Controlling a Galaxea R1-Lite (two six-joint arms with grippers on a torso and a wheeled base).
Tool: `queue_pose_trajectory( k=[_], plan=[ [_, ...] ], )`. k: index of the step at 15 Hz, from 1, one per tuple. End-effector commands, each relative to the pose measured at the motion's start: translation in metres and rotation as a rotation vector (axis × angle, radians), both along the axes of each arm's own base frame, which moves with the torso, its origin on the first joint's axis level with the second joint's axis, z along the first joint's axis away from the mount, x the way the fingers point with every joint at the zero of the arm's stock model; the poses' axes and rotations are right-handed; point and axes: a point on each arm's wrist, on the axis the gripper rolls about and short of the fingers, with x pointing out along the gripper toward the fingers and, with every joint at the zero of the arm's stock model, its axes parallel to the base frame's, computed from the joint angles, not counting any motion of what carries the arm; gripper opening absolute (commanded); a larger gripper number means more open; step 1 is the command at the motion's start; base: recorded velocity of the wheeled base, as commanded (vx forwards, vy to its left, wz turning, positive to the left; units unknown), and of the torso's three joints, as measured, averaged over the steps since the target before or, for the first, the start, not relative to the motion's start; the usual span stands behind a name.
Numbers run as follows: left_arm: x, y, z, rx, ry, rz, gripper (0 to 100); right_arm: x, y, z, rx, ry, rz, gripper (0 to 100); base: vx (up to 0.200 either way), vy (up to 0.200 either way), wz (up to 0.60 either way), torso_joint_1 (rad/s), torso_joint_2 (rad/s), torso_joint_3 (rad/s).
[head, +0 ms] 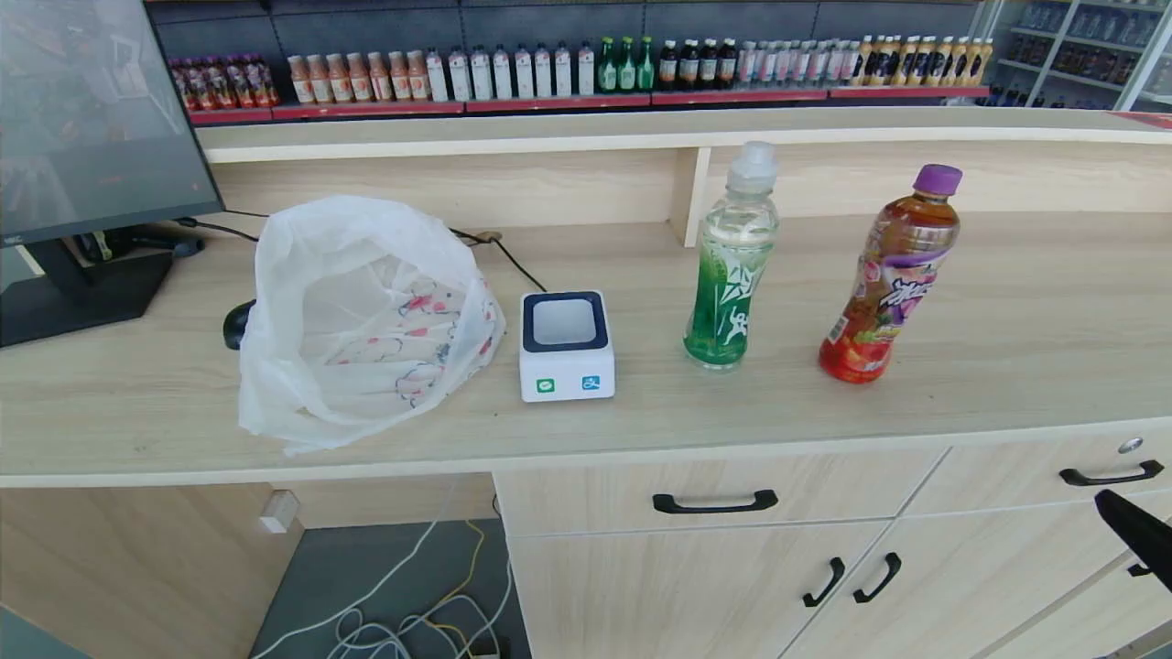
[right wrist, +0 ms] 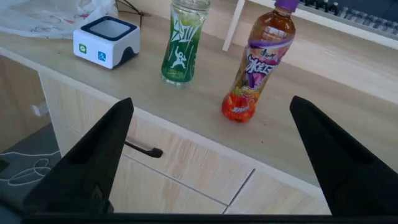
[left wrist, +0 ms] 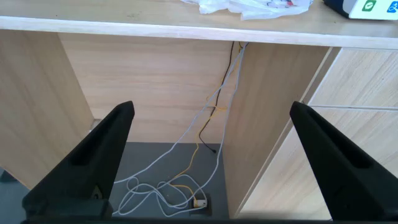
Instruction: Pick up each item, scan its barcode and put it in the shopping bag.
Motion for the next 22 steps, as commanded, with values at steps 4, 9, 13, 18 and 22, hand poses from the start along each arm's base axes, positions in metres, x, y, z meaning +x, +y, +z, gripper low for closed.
queue_pose_trajectory(
  k=[4, 9, 13, 18, 22],
  plan=[
    [0.000, 0.000, 0.000, 0.000, -0.001, 0.002, 100, 0.079, 0.050, 0.029, -0.014, 0.000, 0.055, 100, 0.000, 0.000, 0.00, 0.000, 0.00, 0.000],
    [0.000, 0.000, 0.000, 0.000, -0.001, 0.002, 100, 0.106, 0.102, 0.039, 0.061, 0.063, 0.105, 100, 0.000, 0.000, 0.00, 0.000, 0.00, 0.000],
    [0.000, 0.000, 0.000, 0.000, -0.001, 0.002, 100, 0.128, 0.122, 0.050, 0.086, 0.047, 0.107, 100, 0.000, 0.000, 0.00, 0.000, 0.00, 0.000],
    [0.000, 0.000, 0.000, 0.000, -0.001, 0.002, 100, 0.133, 0.129, 0.043, 0.137, 0.099, 0.056, 100, 0.000, 0.000, 0.00, 0.000, 0.00, 0.000],
    [0.000, 0.000, 0.000, 0.000, -0.001, 0.000, 100, 0.149, 0.137, 0.030, 0.219, 0.118, -0.032, 100, 0.000, 0.000, 0.00, 0.000, 0.00, 0.000]
  ],
)
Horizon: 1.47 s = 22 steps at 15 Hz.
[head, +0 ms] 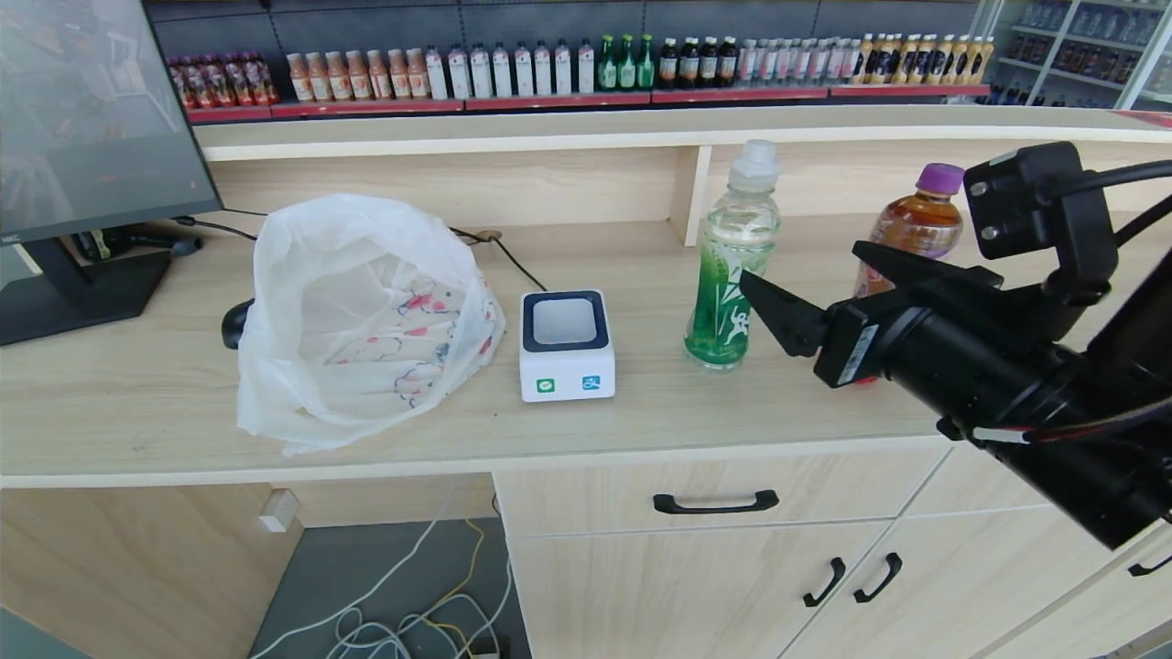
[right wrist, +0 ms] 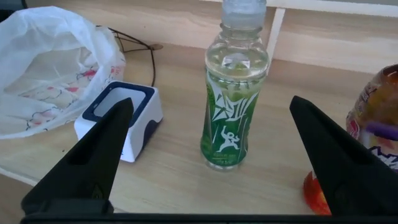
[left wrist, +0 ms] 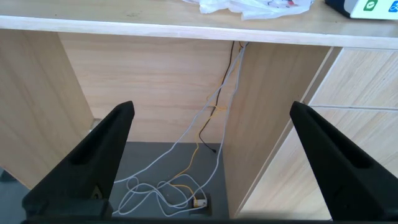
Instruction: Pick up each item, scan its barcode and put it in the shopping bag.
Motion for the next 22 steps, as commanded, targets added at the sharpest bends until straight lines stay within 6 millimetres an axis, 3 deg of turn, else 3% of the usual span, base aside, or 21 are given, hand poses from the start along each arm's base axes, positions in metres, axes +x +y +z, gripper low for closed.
queue_pose_trajectory(
  k=[1, 8, 14, 22],
  plan=[
    [0.000, 0.000, 0.000, 0.000, -0.001, 0.001, 100, 0.017, 0.009, -0.016, 0.003, 0.048, -0.021, 100, 0.000, 0.000, 0.00, 0.000, 0.00, 0.000],
    [0.000, 0.000, 0.000, 0.000, -0.001, 0.001, 100, 0.058, 0.023, -0.021, 0.027, 0.044, -0.060, 100, 0.000, 0.000, 0.00, 0.000, 0.00, 0.000],
    [0.000, 0.000, 0.000, 0.000, -0.001, 0.002, 100, 0.081, 0.022, -0.035, 0.041, 0.026, -0.097, 100, 0.000, 0.000, 0.00, 0.000, 0.00, 0.000],
    [0.000, 0.000, 0.000, 0.000, -0.001, 0.002, 100, 0.107, 0.033, -0.035, 0.054, -0.003, -0.110, 100, 0.000, 0.000, 0.00, 0.000, 0.00, 0.000]
  ],
)
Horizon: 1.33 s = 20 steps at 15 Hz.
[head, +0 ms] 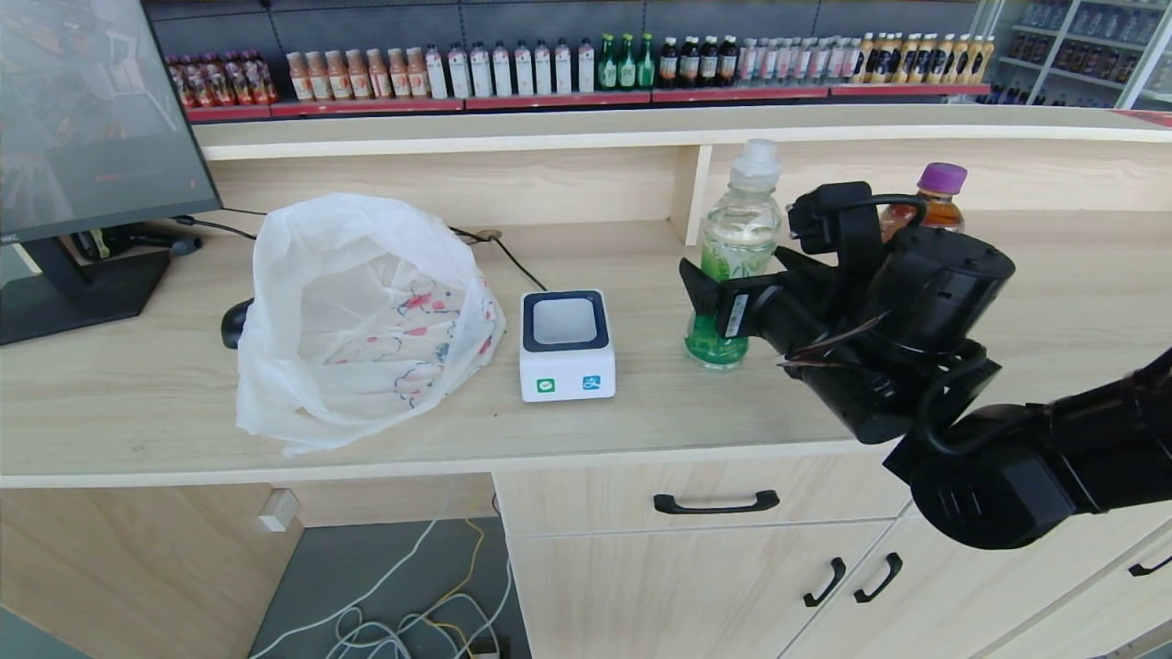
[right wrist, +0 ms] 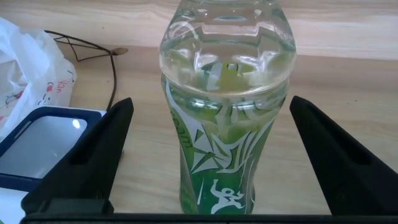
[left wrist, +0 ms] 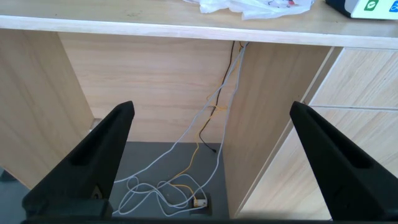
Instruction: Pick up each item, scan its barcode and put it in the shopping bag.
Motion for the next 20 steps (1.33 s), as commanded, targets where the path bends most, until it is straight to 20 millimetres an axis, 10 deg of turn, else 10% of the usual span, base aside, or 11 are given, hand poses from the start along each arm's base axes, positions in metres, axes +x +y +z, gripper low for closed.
queue_pose_trajectory(
  k=[1, 20],
  plan=[
    [0.000, 0.000, 0.000, 0.000, -0.001, 0.001, 100, 0.007, 0.003, -0.003, -0.003, 0.000, -0.003, 100, 0.000, 0.000, 0.00, 0.000, 0.00, 0.000],
    [0.000, 0.000, 0.000, 0.000, -0.001, 0.001, 100, 0.040, -0.002, -0.002, -0.028, -0.051, -0.051, 100, 0.000, 0.000, 0.00, 0.000, 0.00, 0.000]
  ],
)
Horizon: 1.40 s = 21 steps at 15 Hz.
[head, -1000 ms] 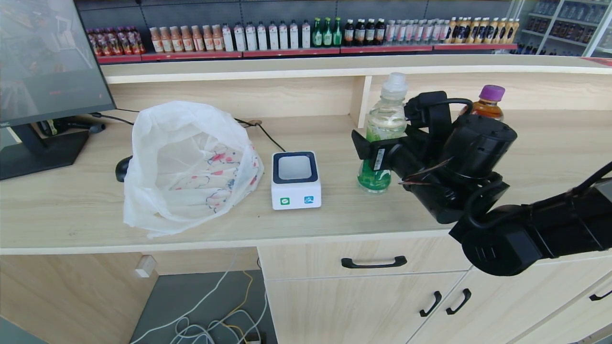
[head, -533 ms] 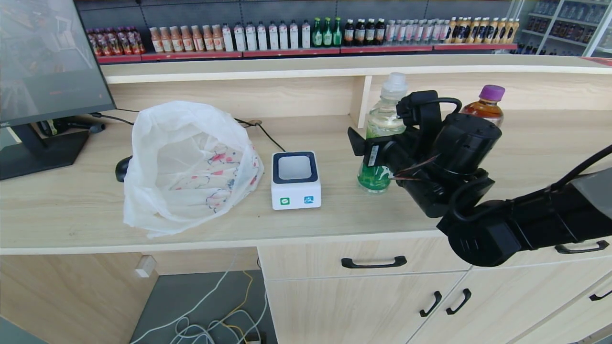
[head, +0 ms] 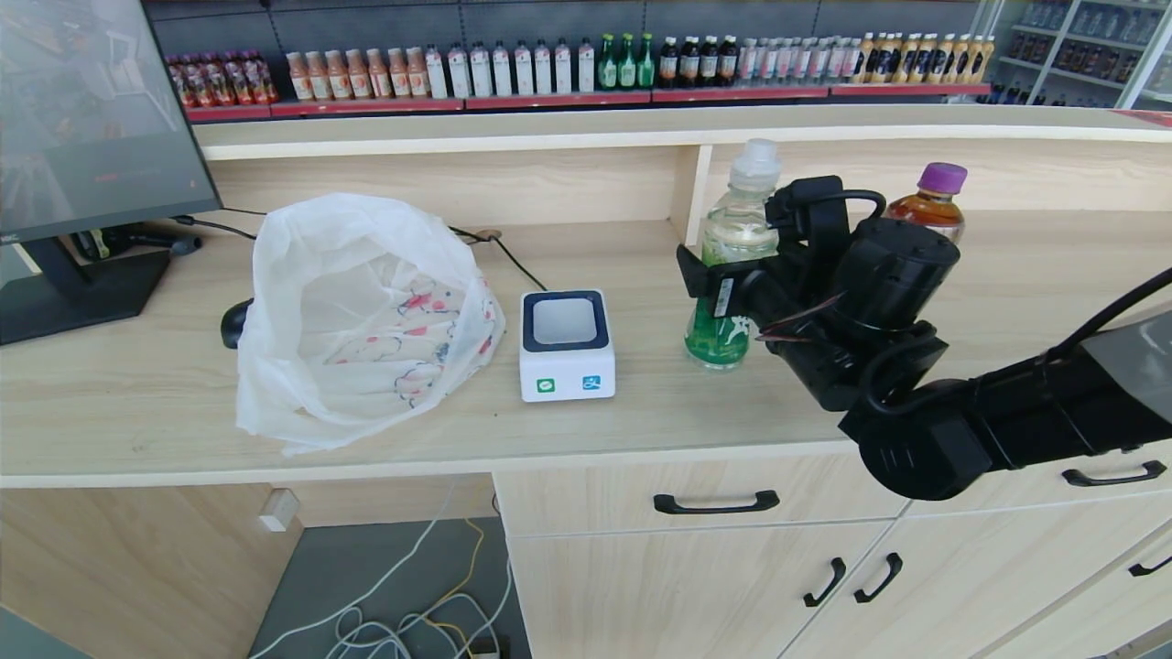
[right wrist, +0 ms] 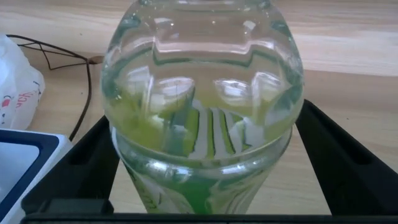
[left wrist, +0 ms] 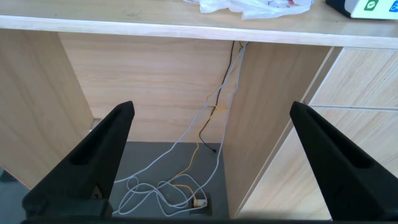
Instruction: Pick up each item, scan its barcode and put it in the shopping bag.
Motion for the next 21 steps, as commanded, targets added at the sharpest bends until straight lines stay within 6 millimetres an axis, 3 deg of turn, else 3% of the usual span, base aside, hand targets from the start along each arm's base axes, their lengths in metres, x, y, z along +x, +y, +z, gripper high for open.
queue_pose_trajectory(
  k=[1, 15, 16, 21],
  plan=[
    [0.000, 0.000, 0.000, 0.000, -0.001, 0.001, 100, 0.002, -0.001, 0.000, -0.004, -0.004, -0.001, 100, 0.000, 0.000, 0.00, 0.000, 0.00, 0.000],
    [0.000, 0.000, 0.000, 0.000, -0.001, 0.001, 100, 0.011, 0.001, -0.001, -0.007, -0.018, 0.000, 100, 0.000, 0.000, 0.00, 0.000, 0.00, 0.000],
    [0.000, 0.000, 0.000, 0.000, -0.001, -0.001, 100, 0.011, 0.001, -0.001, -0.007, -0.018, 0.000, 0, 0.000, 0.000, 0.00, 0.000, 0.00, 0.000],
    [0.000, 0.000, 0.000, 0.000, -0.001, 0.001, 100, 0.012, -0.003, 0.002, 0.002, -0.029, -0.010, 0, 0.000, 0.000, 0.00, 0.000, 0.00, 0.000]
  ],
)
